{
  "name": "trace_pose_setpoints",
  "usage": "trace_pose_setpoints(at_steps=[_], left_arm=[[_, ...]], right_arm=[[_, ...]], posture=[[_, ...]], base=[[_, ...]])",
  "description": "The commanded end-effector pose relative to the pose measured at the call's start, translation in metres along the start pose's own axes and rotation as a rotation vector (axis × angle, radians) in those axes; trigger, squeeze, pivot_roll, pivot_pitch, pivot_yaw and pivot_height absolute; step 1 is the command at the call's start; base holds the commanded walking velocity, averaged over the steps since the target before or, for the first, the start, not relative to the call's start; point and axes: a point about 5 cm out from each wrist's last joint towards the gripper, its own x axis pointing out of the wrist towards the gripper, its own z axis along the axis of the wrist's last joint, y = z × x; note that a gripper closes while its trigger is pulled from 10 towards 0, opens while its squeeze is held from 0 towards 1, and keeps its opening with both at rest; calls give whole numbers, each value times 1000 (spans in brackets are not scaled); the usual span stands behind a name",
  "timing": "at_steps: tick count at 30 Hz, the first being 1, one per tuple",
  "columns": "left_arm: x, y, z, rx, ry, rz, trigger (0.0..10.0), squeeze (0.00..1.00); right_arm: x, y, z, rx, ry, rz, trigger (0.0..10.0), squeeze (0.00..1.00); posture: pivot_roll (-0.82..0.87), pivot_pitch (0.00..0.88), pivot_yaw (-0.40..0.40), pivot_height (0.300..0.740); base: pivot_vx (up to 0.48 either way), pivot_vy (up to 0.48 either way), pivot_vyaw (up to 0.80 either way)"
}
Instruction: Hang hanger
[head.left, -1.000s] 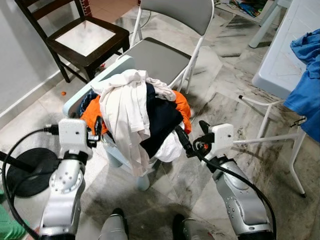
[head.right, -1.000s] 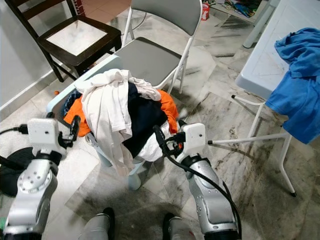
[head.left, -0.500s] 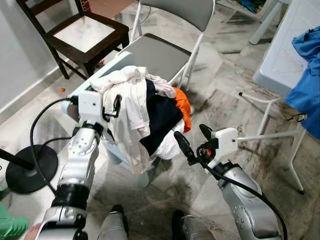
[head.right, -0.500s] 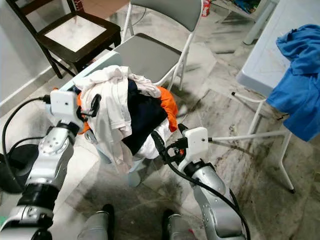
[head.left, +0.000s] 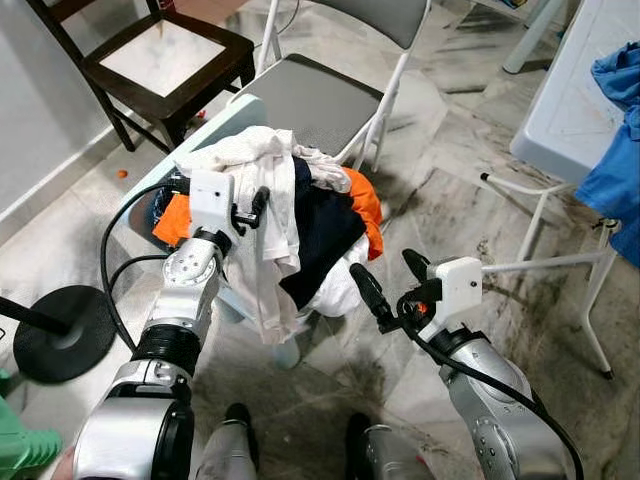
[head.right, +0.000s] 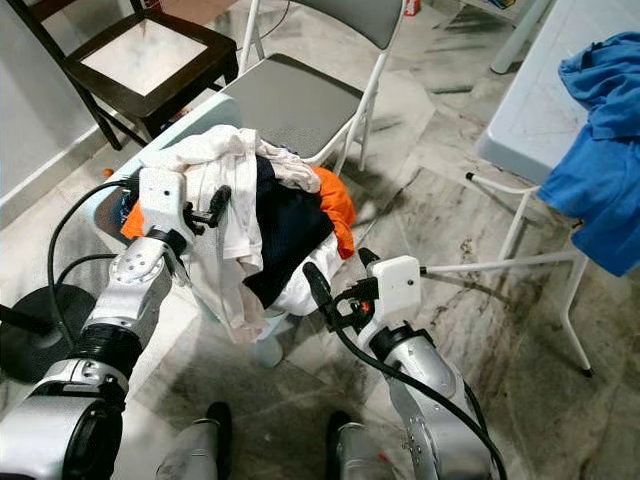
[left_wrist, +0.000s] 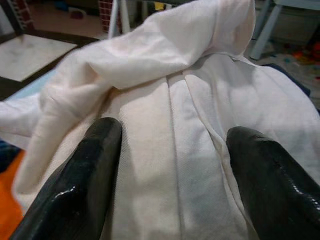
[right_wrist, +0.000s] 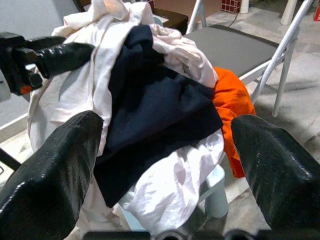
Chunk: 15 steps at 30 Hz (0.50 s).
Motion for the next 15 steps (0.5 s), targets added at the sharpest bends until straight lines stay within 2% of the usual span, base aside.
trace_pose_setpoints(at_steps=[1, 11, 15], left_arm=[[-3, -11, -16, -18, 61, -57, 0, 0], [-5, -22, -25, -56, 81, -73, 0, 0], [-17, -31, -38, -71, 90, -95, 0, 0]], right_arm=[[-3, 1, 1, 0, 7, 0, 10000, 0], [1, 1, 0, -6, 12, 0, 10000, 0], [3, 2, -2, -6, 13, 3, 10000, 0]], posture=[[-29, 353, -39, 740], [-12, 337, -36, 740], [5, 330, -37, 740]], base=[[0, 0, 0], [0, 0, 0], [0, 0, 0]])
